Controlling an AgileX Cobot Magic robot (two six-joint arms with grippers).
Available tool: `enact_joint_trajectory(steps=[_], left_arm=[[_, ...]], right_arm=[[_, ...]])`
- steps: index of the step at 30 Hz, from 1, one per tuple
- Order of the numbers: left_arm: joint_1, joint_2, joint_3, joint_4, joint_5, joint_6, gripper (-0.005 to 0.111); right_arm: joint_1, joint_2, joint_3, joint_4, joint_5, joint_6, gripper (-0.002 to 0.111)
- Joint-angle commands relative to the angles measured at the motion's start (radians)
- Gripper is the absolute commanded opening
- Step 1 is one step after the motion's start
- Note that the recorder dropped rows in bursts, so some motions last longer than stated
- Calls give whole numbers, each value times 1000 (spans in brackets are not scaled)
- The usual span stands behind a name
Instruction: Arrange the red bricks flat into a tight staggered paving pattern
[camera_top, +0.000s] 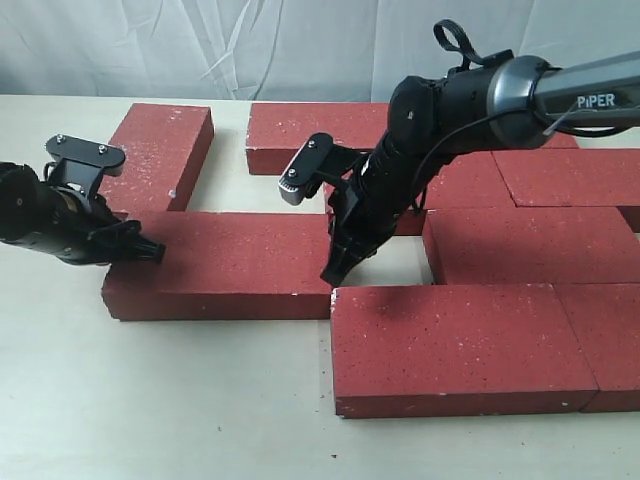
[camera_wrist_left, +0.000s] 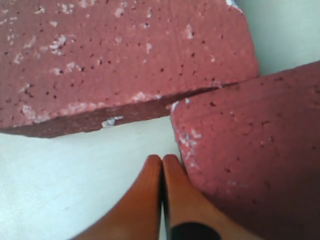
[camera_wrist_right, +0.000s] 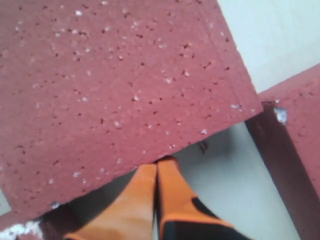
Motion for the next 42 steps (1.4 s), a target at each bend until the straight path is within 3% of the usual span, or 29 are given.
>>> enact_joint_trajectory(steps=[1, 10, 28, 36, 42], left_arm=[[-20, 13, -8, -5, -19, -2, 0], [-20, 20, -8, -5, -17, -2, 0], [-20, 20, -8, 5, -23, -2, 0], [-31, 20, -8, 5, -23, -2, 0], [-31, 20, -8, 3, -45, -2, 0]], right_arm=[[8, -41, -6, 4, 41, 33, -1], [8, -40, -3, 5, -73, 48, -1], [8, -33, -7, -93, 35, 76, -1], [6, -111, -3, -306, 55, 344, -1], [6, -132, -3, -334, 122, 344, -1]])
